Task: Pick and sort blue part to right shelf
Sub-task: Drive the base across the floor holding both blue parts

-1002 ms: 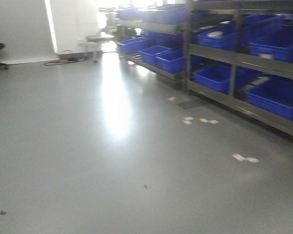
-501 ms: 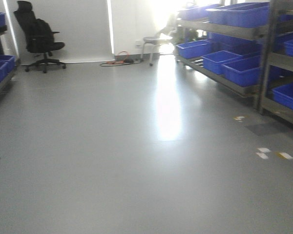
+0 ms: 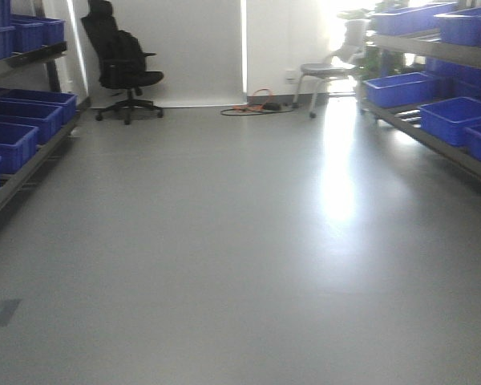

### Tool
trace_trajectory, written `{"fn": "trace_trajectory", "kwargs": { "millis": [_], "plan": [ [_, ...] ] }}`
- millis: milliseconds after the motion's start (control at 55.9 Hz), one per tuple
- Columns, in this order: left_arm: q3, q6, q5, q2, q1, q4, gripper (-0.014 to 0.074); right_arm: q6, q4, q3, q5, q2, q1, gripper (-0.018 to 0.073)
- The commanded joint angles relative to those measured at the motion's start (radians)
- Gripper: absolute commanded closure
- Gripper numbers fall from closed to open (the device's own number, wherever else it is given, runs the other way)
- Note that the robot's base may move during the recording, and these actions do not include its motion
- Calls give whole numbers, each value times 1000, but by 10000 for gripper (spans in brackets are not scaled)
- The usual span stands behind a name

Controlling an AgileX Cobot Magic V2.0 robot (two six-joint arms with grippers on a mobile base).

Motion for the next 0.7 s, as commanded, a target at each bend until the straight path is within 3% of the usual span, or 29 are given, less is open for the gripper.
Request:
{"fn": "trace_trajectory", "kwargs": {
  "millis": [0,680],
  "plan": [
    [-26,-8,-87,17,-4,20,220,-1,6,-26,-92,15,-1,490],
    [-26,-8,-87,17,-4,20,220,-1,6,-26,-92,15,-1,490]
  ]
}}
